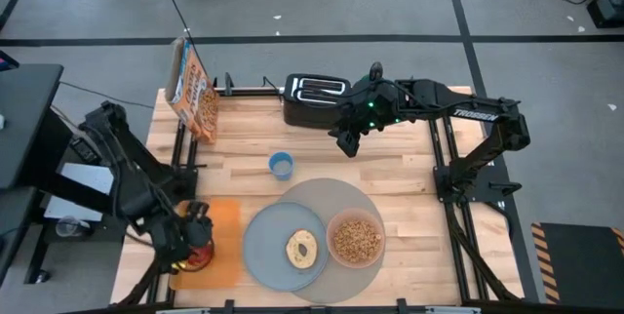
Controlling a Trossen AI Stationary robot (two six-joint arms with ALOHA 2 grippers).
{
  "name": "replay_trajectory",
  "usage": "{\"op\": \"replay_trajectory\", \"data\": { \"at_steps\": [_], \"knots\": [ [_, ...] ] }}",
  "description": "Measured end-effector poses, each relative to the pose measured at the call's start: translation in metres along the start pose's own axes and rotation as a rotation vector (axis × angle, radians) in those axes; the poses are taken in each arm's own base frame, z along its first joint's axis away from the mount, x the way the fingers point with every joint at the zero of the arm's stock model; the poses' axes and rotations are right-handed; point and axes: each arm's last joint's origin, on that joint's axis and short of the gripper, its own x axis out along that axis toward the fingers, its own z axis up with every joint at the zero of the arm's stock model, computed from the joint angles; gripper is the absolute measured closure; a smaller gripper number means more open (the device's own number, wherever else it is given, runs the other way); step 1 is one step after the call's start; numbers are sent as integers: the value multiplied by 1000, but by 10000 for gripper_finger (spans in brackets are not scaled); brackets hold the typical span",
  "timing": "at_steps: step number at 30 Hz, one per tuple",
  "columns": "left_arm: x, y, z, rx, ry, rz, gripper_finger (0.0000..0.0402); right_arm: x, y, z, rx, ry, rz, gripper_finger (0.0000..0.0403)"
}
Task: Arrange a breakfast setting
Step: Put the red apple on the gray plate
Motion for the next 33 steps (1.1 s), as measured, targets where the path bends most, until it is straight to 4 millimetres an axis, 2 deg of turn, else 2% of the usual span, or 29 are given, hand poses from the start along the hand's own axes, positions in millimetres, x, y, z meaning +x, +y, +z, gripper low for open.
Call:
{"op": "replay_trajectory", "data": {
  "at_steps": [5, 15, 27, 33],
  "knots": [
    [25, -13, -17, 7, 68, -9, 220, 0, -2, 1, 5, 1, 4, 251],
    [42, -35, -42, 141, 140, 85, 239, 0, -1, 0, 11, 6, 17, 251],
    [57, -41, -46, 126, 153, 178, 271, 0, -1, 0, 19, 6, 17, 251],
    [61, -42, -47, 126, 168, 184, 317, 0, 0, 2, 20, -10, 25, 251]
  ]
}}
